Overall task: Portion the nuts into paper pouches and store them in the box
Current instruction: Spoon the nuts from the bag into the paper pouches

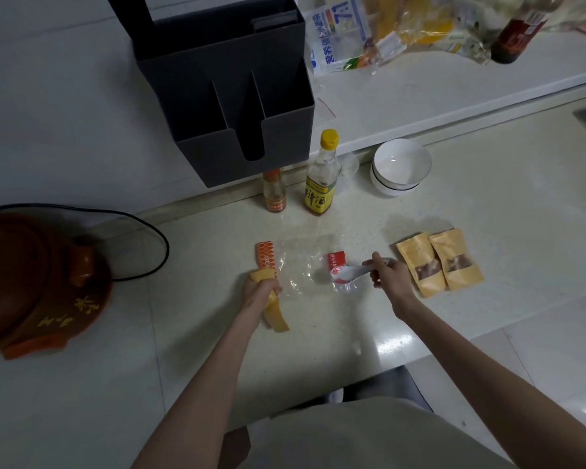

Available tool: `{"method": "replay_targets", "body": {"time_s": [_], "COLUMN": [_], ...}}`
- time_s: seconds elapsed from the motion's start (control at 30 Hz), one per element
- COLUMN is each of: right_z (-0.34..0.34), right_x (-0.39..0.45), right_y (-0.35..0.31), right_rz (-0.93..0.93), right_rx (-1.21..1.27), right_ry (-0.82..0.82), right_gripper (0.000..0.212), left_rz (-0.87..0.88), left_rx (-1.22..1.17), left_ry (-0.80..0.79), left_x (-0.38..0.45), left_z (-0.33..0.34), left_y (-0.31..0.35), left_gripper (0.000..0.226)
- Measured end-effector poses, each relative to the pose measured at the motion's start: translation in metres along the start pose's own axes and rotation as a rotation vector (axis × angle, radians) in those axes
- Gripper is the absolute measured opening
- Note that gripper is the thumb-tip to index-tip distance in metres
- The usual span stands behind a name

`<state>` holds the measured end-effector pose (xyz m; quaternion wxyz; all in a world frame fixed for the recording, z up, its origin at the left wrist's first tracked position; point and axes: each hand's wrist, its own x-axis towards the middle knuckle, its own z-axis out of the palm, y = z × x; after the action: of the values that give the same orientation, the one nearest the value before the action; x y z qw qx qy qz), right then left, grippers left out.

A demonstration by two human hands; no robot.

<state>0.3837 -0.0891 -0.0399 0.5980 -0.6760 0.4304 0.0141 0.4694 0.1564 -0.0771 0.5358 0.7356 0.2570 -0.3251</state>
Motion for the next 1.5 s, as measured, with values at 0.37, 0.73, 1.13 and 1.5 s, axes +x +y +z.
{"method": "replay_targets", "body": {"time_s": [0.37,0.73,1.13,1.5], "right_z": [-0.007,0.016,-0.01,0.013], "right_x": [0.026,0.025,0.024,0.017], "right_y": [-0.009,0.0,0.008,0.002], "right_rz": [-0.261,-0.05,0.122,-0.094], "right_rx": [-0.322,-0.187,0.065,-0.068], "right_ry": [0.202,-0.119,-0.244,-0.499], "right_gripper": [0.033,0.03,0.021,0.023], "left_rz": [0.078,-0.011,0.252,0.152], "left_rx": [-0.063,0.005,0.09,0.068], "left_ry": [0.072,-0.158,-0.306,-0.295], "left_x": [-0.01,-0.01,-0.02,-0.005], "left_z": [-0.037,-0.012,-0.009,-0.004], "left_y": [-0.02,0.01,0.027,0.021], "left_gripper": [0.02,0.026,0.027,0.023]}}
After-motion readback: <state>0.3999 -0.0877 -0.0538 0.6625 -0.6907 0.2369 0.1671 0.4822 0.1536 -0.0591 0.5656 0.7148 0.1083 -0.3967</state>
